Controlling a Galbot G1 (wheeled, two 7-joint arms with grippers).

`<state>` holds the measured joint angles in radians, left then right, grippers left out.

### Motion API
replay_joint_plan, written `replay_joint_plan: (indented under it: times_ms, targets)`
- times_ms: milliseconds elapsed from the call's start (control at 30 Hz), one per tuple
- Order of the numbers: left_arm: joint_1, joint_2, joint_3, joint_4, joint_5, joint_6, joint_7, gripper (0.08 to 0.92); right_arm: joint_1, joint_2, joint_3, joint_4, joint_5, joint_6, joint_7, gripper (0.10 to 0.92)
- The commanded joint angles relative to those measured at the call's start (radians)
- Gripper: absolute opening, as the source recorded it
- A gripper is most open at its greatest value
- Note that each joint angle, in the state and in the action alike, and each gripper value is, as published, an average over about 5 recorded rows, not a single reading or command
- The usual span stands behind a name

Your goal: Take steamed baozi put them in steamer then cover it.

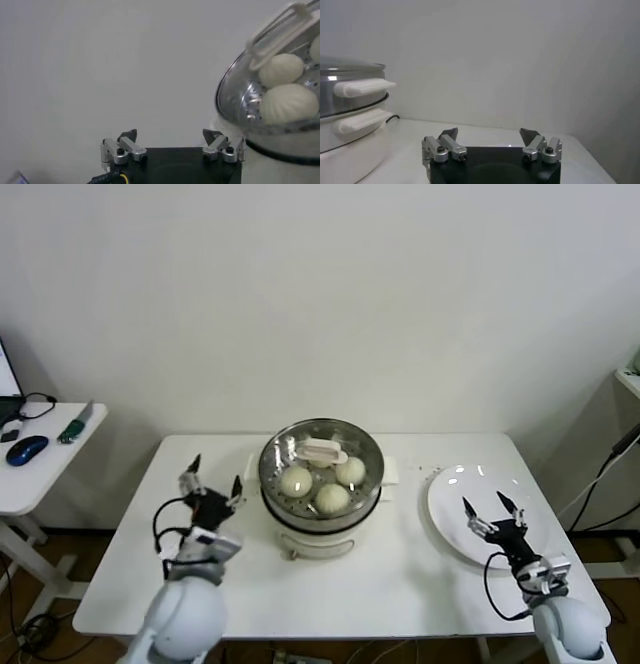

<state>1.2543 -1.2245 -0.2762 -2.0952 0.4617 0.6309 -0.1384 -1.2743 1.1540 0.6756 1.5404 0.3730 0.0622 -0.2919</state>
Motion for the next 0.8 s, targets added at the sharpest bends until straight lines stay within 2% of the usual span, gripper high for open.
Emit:
replay_joint_plan:
  times_ms: [33,300,800]
  targets:
    - [0.244,-0.098,-0.369,0.101,-0.554,-0.667,-0.04,0.823,-0.016,0.009,0.004,0.024,-0.006,0.017,-0.01,0.823]
    - [0.26,-0.132,-0.406,0.209,-0.541,-0.757,0.017,0.823,-0.036,0.015,0.013,0.032,-0.007,0.035,-0.011,0.823]
    - [0.31,-0.134,-0.402,0.205,-0.522,-0.748,0.037,0.823,-0.047,0.019,0.011,0.052,-0.008,0.035,-0.011,0.823]
